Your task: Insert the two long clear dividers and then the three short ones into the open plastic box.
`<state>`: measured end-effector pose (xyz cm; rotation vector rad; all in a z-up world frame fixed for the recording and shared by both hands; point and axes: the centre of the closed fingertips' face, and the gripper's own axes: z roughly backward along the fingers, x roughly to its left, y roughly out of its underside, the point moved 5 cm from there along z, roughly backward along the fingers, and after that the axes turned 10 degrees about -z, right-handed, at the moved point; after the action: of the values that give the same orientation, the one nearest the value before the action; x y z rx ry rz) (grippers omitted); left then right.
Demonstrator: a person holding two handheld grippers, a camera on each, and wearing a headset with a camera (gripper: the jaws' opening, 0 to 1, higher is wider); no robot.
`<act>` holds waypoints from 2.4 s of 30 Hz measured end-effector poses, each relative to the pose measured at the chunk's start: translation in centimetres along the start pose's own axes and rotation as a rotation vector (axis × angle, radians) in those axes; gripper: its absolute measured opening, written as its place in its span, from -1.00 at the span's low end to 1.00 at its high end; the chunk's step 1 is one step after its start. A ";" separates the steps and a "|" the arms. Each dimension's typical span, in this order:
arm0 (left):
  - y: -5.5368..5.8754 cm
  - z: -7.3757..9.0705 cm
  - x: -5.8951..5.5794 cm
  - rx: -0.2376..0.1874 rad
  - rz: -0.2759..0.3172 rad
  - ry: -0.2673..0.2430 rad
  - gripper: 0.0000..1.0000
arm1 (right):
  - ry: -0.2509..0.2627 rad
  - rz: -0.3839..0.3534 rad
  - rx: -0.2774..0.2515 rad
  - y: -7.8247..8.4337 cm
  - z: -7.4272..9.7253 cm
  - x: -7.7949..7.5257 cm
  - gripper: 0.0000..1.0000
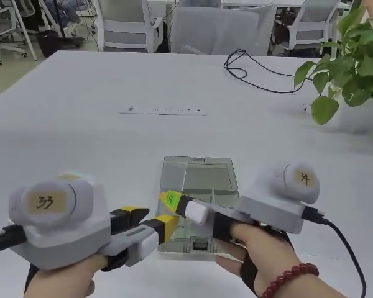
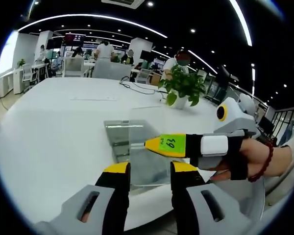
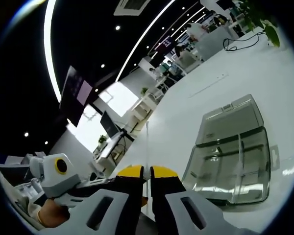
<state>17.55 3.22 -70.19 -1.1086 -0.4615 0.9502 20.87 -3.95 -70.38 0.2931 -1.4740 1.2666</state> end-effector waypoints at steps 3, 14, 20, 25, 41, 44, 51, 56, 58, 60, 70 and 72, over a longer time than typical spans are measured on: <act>-0.1 0.0 0.0 -0.007 -0.014 0.010 -0.37 | 0.017 -0.013 -0.006 -0.4 0.1 0.0 -0.87; -0.4 0.4 -0.6 -0.013 -0.184 0.046 -0.15 | 0.147 -0.053 0.052 -2.1 0.8 -1.0 -0.87; 0.0 0.7 -0.3 -0.003 -0.255 0.050 0.02 | 0.276 -0.123 0.137 -2.3 1.3 -2.8 -0.87; 0.4 0.7 -0.2 0.011 -0.300 0.064 0.27 | 0.350 -0.171 0.184 -2.7 1.2 -3.8 -0.87; 0.9 0.1 0.5 0.011 -0.340 0.084 0.79 | 0.536 -0.223 0.341 -3.1 0.3 -6.2 -0.87; 0.9 0.0 0.5 0.010 -0.336 0.090 0.87 | 0.555 -0.223 0.361 -3.1 -0.1 -6.6 -0.87; 0.8 -0.1 0.5 0.007 -0.353 0.101 0.99 | 0.608 -0.211 0.416 -3.5 -1.0 -7.3 -0.87; 0.6 -0.2 0.5 -0.007 -0.356 0.103 1.00 | 0.635 -0.213 0.451 -3.1 -1.2 -7.2 -0.87; 0.6 -0.2 0.5 -0.007 -0.349 0.102 1.00 | 0.642 -0.216 0.460 -3.0 -1.4 -7.3 -0.87; 0.7 -0.3 0.5 -0.003 -0.345 0.101 1.00 | 0.657 -0.213 0.465 -3.0 -1.4 -7.6 -0.87; 0.9 -0.3 0.9 -0.004 -0.335 0.088 1.00 | 0.677 -0.215 0.498 -2.4 -1.9 -8.1 -0.87; 0.9 -0.3 0.9 -0.001 -0.334 0.088 1.00 | 0.679 -0.216 0.500 -2.3 -2.0 -8.3 -0.87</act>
<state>17.90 3.93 -71.25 -1.0306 -0.5551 0.6063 26.66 -6.87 -76.34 0.2989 -0.5287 1.3636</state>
